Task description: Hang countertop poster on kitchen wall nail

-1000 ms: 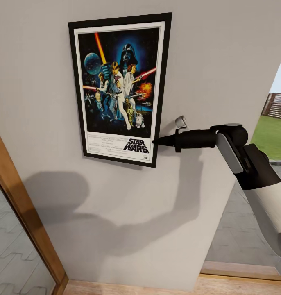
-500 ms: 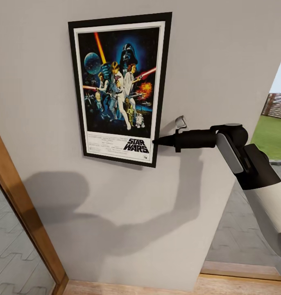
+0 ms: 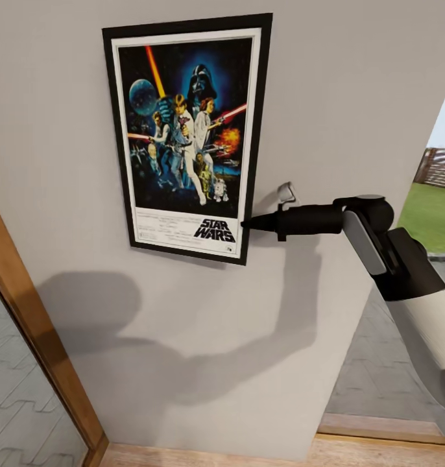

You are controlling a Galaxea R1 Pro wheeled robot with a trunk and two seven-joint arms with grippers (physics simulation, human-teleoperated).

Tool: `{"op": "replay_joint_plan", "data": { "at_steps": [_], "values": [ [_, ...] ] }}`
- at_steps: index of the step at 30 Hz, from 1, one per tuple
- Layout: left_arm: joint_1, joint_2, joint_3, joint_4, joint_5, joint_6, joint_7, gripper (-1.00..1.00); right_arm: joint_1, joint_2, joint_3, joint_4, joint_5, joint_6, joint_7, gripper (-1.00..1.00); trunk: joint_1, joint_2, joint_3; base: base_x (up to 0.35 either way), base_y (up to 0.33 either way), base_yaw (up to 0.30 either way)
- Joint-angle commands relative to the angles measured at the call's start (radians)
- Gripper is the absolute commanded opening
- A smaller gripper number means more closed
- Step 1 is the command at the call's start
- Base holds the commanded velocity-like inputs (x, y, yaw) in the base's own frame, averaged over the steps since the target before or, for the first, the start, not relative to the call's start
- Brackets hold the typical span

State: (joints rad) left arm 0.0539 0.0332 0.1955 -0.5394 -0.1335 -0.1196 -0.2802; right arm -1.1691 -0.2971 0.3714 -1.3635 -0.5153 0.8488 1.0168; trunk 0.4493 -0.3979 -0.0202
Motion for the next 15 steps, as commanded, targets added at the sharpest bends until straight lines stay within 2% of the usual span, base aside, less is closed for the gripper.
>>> {"op": "replay_joint_plan", "data": {
  "at_steps": [1,15],
  "values": [
    [0.0,-0.001,0.007,-0.001,-0.011,-0.003,-0.007,1.0,0.0,-0.001,0.001,-0.014,-0.005,0.006,0.0,-1.0,0.001,-0.002,-0.002,0.0,0.0,0.0],
    [0.0,-0.001,0.007,-0.002,-0.011,-0.003,-0.006,1.0,0.022,-0.002,0.001,-0.041,-0.005,0.006,0.0,-1.0,0.001,-0.002,-0.002,0.0,0.0,0.0]
  ]
}}
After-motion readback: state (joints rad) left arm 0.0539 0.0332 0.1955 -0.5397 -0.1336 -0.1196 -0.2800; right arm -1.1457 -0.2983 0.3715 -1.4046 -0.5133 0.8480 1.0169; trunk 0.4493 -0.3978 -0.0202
